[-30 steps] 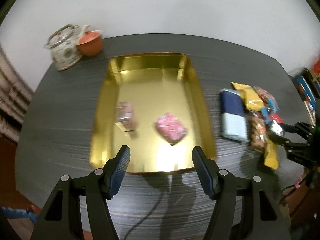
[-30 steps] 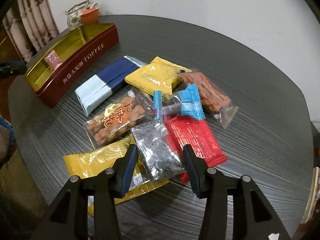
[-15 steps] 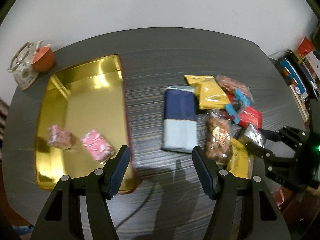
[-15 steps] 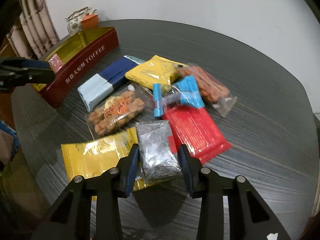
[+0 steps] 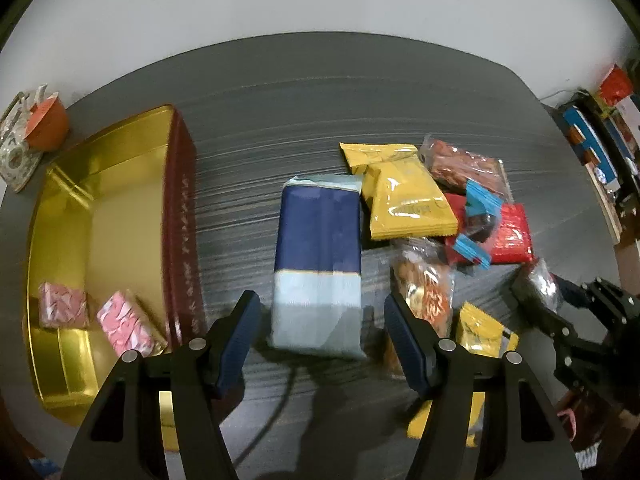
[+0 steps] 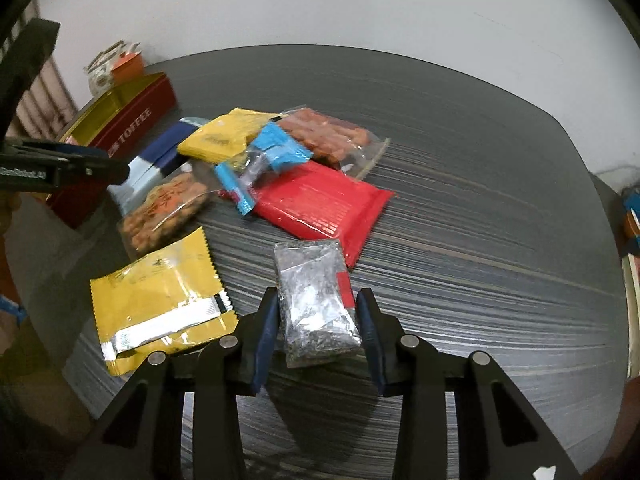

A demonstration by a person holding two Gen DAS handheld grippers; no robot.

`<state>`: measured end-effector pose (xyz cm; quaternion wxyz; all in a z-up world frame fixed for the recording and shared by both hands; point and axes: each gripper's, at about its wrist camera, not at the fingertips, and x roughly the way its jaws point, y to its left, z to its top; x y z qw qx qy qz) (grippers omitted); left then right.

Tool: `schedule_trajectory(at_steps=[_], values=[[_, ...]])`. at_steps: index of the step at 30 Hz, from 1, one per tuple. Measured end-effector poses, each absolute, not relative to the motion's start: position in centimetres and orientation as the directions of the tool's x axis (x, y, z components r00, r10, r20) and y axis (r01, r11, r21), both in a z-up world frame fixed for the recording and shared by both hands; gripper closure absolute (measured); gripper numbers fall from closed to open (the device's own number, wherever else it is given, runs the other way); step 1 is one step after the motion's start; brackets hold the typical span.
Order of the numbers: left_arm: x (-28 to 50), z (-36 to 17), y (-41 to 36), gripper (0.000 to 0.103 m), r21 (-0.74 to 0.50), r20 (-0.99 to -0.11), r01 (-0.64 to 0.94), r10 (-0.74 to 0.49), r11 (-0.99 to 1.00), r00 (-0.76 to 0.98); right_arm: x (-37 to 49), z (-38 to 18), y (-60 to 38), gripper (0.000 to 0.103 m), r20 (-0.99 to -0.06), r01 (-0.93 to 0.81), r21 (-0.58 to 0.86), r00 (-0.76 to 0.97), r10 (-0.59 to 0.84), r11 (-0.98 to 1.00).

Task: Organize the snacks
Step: 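Move the right gripper back to the pile and grasp the silver foil bag, then grasp the navy-and-light-blue package with the left gripper while the right holds the foil bag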

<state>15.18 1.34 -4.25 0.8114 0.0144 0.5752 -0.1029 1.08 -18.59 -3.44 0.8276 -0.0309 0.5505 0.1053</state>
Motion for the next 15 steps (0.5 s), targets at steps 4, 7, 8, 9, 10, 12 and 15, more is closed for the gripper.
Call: schedule_trajectory(at_steps=[4, 7, 8, 9, 10, 12, 15], values=[[16.3, -5.0, 1.0, 0.038, -0.087, -0.944, 0.180, -0.138, 0.980, 0.300, 1.0, -4.1, -18.5, 0.070, -0.921, -0.197, 0.048, 0.370, 0.120, 0.979], [16.9, -5.6, 0.8, 0.038, -0.072, -0.948, 0.172, -0.121, 0.982, 0.293, 1.0, -4.1, -18.5, 0.070, -0.919, -0.193, 0.051, 0.374, 0.122, 0.980], [17.0, -5.8, 0.8, 0.038, -0.073, -0.949, 0.170, -0.121, 0.983, 0.290, 1.0, -4.1, -18.5, 0.070, -0.918, -0.190, 0.052, 0.377, 0.122, 0.980], [17.1, -6.0, 0.8, 0.038, -0.075, -0.950, 0.168, -0.122, 0.983, 0.287, 1.0, -4.1, -18.5, 0.070, -0.917, -0.190, 0.052, 0.379, 0.122, 0.980], [17.3, -6.3, 0.8, 0.038, -0.076, -0.952, 0.163, -0.120, 0.984, 0.282, 1.0, -4.2, -18.5, 0.070, -0.917, -0.189, 0.053, 0.380, 0.122, 0.981], [17.5, -6.6, 0.5, 0.038, -0.061, -0.951, 0.168, -0.108, 0.984, 0.289, 1.1, -4.2, -18.4, 0.070, -0.916, -0.186, 0.054, 0.382, 0.123, 0.981], [17.5, -6.9, 0.2, 0.038, -0.052, -0.952, 0.172, -0.101, 0.984, 0.289, 1.1, -4.3, -18.4, 0.070, -0.915, -0.184, 0.054, 0.385, 0.123, 0.981]])
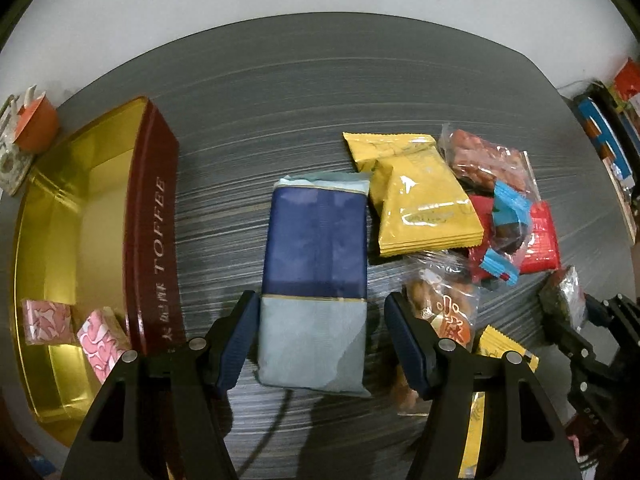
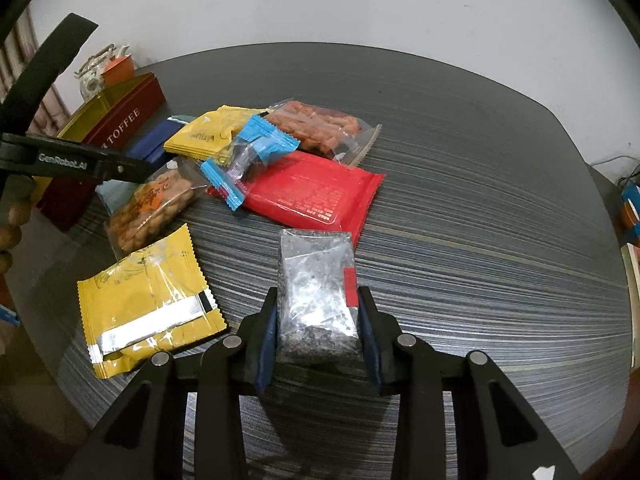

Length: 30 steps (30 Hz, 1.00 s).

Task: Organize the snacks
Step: 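Grasp the navy-and-light-blue package with the left gripper while the right holds the foil bag, then carry the navy package into the gold tin, open the left gripper, withdraw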

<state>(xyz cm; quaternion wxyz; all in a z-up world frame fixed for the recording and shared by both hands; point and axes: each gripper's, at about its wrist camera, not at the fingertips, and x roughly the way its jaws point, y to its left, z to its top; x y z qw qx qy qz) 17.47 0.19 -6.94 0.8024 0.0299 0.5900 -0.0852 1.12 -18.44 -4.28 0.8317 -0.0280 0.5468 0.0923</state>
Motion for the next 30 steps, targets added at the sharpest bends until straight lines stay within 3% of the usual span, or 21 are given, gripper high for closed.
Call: schedule_trajectory(at_steps=[5, 30], values=[[17.5, -7.5, -0.2, 0.051, -0.027, -0.953, 0.175, -0.077, 0.984, 0.292, 1.0, -4.2, -18.6, 0.069, -0.913, -0.180, 0.056, 0.388, 0.123, 0.982], [13.8, -3.0, 1.1, 0.052, -0.059, -0.920, 0.185, -0.125, 0.981, 0.372, 1.0, -4.3, -18.5, 0.069, -0.913, -0.175, 0.054, 0.390, 0.120, 0.983]])
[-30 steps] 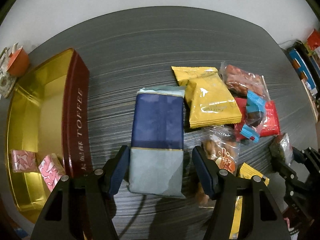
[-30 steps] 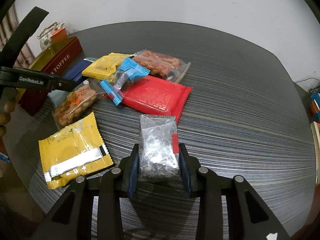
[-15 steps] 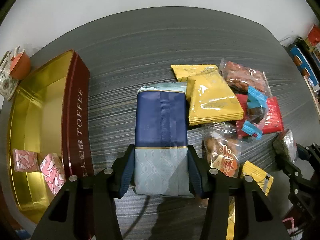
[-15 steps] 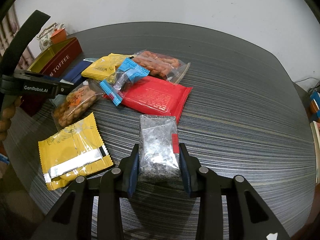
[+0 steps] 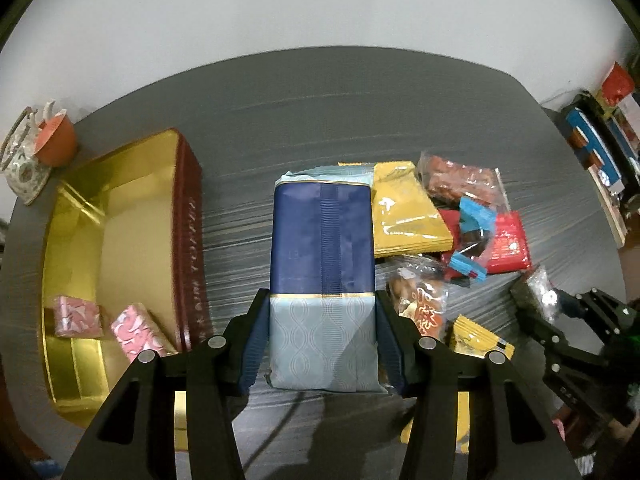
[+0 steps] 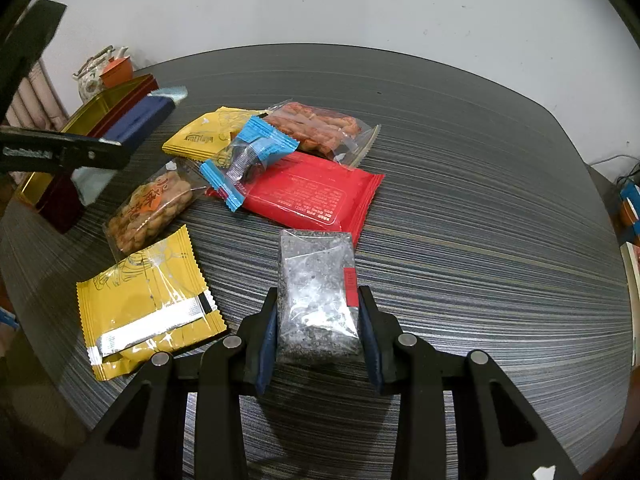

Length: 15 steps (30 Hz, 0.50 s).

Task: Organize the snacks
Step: 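Carry the navy package into the gold tin, open the left gripper, withdraw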

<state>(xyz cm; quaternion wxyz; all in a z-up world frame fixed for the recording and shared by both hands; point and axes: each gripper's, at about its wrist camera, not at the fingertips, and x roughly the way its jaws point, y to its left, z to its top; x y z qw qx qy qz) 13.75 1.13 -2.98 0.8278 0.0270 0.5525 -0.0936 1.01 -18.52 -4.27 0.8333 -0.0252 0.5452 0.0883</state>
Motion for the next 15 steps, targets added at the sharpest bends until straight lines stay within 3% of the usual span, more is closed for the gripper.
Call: schedule_trajectory(at_steps=[15], values=[[12.8, 2.1, 8.6, 0.052, -0.045, -0.885, 0.080, -0.077, 0.996, 0.460, 1.0, -4.3, -18.5, 0.069, -0.913, -0.174, 0.053, 0.390, 0.118, 0.983]])
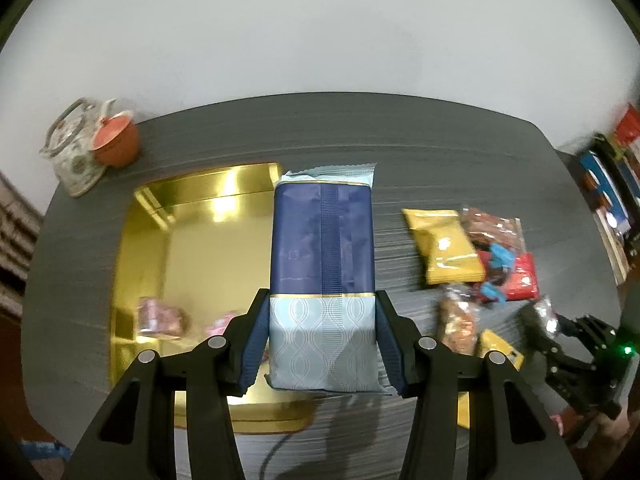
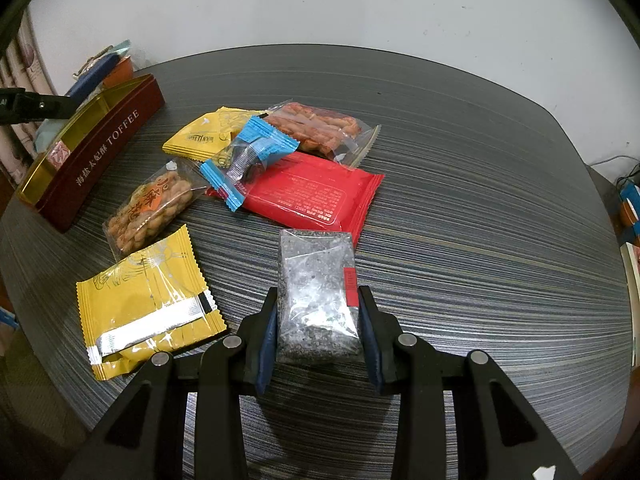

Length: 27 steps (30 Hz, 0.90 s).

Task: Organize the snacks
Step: 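Carry the navy package into the gold tin, open the left gripper, withdraw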

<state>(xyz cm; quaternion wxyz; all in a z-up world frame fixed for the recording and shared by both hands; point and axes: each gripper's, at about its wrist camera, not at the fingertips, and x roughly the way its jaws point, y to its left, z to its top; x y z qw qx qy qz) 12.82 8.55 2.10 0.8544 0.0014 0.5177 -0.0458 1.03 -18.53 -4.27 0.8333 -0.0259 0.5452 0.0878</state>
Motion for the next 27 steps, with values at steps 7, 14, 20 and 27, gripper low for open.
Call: schedule_trajectory(at_steps=[7, 14, 20, 27], values=[[12.5, 1.4, 13.7, 0.052, -0.012, -0.896, -0.010, -0.006, 1.000, 0.445, 1.1, -4.3, -18.6, 0.069, -0.913, -0.175, 0.052, 0.391, 0.118, 0.983], [11.5, -0.3, 17.2, 0.052, 0.006, -0.911, -0.072, 0.035, 0.997, 0.411, 1.1, -4.3, -18.6, 0.069, -0.913, -0.175, 0.051, 0.391, 0.117, 0.983], [11.4, -1.7, 18.9, 0.052, 0.016, -0.923, -0.105, 0.055, 0.994, 0.381, 1.1, -4.3, -18.6, 0.069, -0.913, -0.172, 0.052, 0.391, 0.117, 0.984], [11.5, -2.9, 18.8, 0.052, 0.043, -0.931, -0.091, 0.073, 0.995, 0.358, 1.1, -4.3, -18.5, 0.069, -0.913, -0.173, 0.051, 0.391, 0.116, 0.984]])
